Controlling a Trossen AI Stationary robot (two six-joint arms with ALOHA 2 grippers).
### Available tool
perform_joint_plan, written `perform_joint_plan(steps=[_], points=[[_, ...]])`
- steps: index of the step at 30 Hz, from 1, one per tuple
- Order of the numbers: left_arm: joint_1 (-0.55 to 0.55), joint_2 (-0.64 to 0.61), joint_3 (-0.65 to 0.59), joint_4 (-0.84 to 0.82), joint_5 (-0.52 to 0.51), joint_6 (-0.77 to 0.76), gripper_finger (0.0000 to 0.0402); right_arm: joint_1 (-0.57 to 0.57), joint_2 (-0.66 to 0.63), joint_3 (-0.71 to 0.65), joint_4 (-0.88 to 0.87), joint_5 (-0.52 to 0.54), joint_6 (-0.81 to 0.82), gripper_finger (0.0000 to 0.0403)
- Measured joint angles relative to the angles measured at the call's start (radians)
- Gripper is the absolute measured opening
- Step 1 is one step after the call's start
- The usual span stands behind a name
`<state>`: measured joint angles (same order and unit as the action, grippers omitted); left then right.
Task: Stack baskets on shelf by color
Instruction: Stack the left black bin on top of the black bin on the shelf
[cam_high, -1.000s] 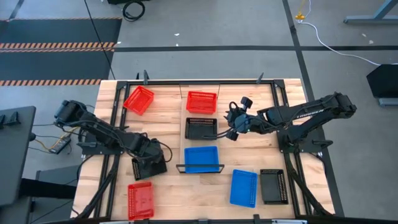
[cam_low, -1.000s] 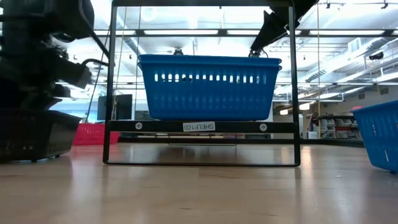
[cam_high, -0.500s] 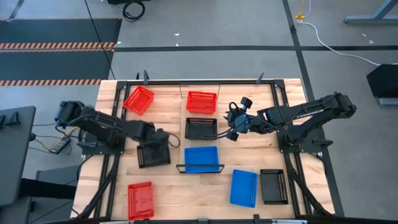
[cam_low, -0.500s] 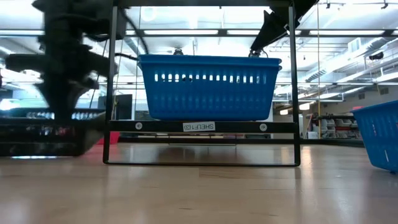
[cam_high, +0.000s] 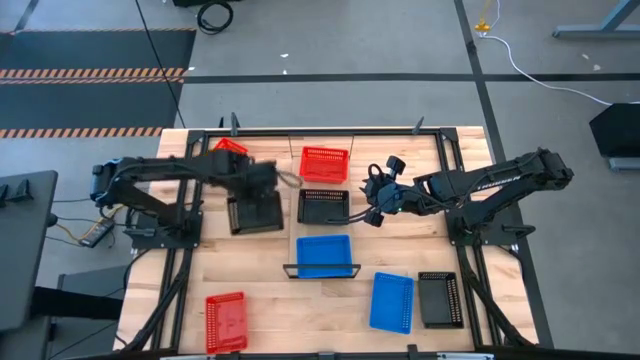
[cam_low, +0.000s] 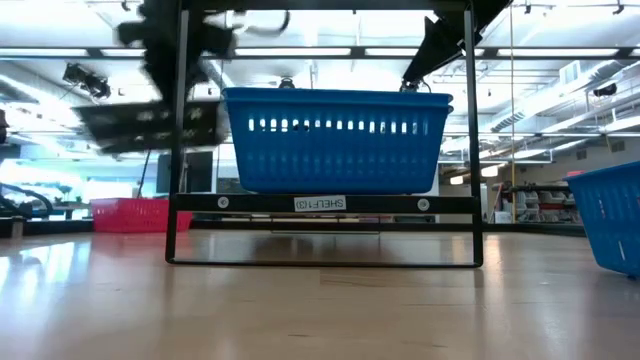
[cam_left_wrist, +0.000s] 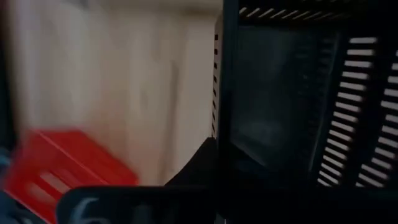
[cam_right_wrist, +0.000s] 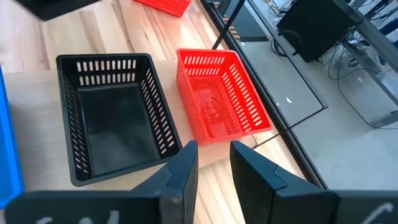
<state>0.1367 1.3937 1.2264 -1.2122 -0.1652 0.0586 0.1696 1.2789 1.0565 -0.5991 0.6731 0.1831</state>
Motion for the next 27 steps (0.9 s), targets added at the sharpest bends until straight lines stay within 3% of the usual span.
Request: perform_joint_plan(steps=[6,13,19,27], points=[[0.086,0.0,0.129,0.15,0.054,0.143,0.0007,0.0,0.0,0.0,0.0,0.0,-0.002,0.01],[0.115,0.018,0.132,0.427,0.12,0.252,0.0007,0.0,0.0,0.0,0.0,-0.002,0.016,0.01],[0.116,0.088,0.131,0.479,0.236,0.286,0.0007,0.008,0.0,0.001,-0.001,-0.056,0.08,0.01],[0.116,0.187,0.131,0.559,0.257,0.334,0.0008,0.059,-0.053,0.001,-0.08,-0.025,0.129,0.01]])
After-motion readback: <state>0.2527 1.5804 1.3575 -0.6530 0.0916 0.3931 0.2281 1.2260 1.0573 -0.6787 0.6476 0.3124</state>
